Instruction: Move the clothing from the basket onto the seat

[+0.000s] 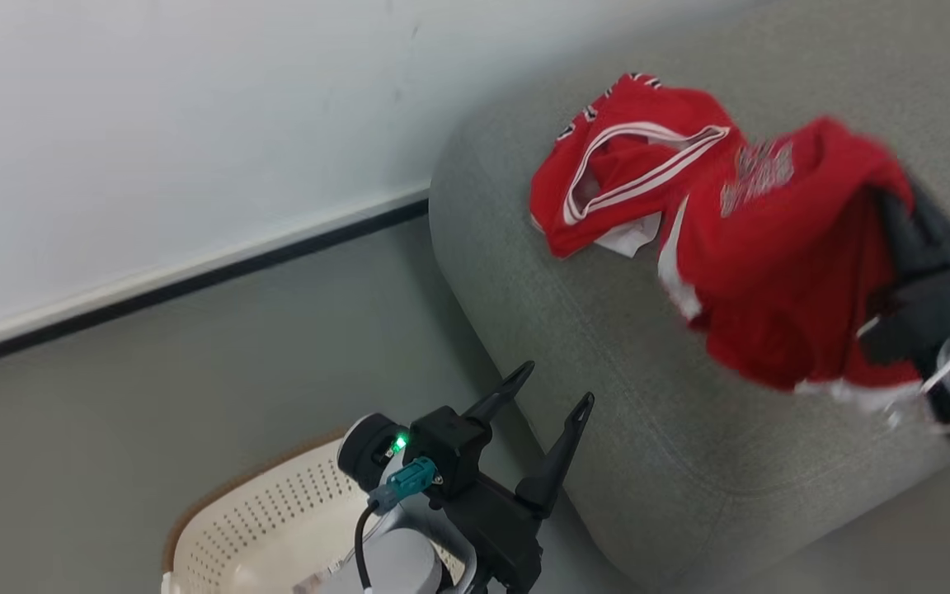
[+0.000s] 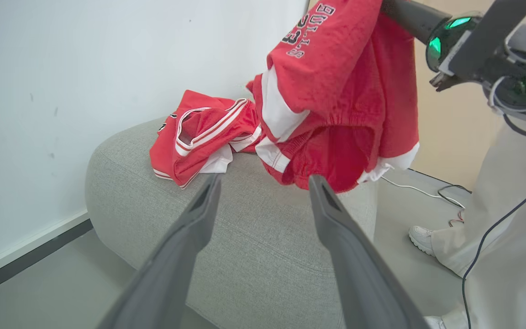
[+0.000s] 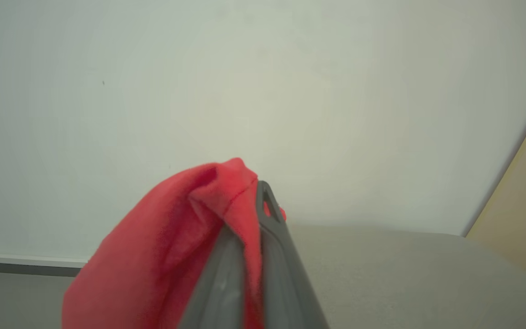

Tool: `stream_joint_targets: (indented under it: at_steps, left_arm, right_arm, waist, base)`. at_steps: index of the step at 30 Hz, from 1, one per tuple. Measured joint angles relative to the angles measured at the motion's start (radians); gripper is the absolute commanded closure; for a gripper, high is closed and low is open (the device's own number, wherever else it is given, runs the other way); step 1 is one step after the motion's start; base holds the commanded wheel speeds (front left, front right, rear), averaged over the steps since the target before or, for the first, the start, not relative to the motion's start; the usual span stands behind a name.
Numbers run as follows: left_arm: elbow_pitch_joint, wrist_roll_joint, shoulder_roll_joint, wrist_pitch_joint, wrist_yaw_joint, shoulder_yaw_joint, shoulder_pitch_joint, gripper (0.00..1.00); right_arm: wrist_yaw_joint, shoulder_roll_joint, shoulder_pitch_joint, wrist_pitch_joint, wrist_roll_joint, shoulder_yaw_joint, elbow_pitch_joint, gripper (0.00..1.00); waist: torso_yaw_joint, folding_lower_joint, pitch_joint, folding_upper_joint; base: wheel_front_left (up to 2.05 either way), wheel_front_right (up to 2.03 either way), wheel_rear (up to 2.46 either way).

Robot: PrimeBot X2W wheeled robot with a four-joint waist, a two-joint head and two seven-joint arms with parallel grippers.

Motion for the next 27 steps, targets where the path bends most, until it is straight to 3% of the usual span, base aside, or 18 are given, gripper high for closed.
stream_joint_targets:
  at_steps: [8, 16, 27]
  left_arm:
    - [-0.048, 0.041, 0.034, 0.009, 0.001, -0.002, -0.053, 0.0]
    - [-0.11, 0.08, 0.066, 0.018, 0.009, -0.001, -0.117, 0.0]
    - [-0.194, 0.137, 0.082, 0.038, 0.009, -0.006, -0.201, 0.0]
  right_arm:
    - [-0.004, -0.064, -0.219, 0.045, 0.008, -0.074, 0.002, 1.0]
    - [0.002, -0.119, -0.471, 0.106, 0.02, -0.137, 0.119, 1.0]
    - [-0.021, -0.167, -0.599, 0.145, 0.016, -0.164, 0.269, 1.0]
  waist:
    - [0.035, 0.0001, 0.106, 0.0]
    - [0.083, 0.0001, 0.218, 0.0001]
    - [0.159, 0.0001, 0.378, 0.0001]
  base:
    - [0.0, 0.0, 0.0]
    - [0.0, 0.0, 0.0]
    - [0.0, 0.0, 0.0]
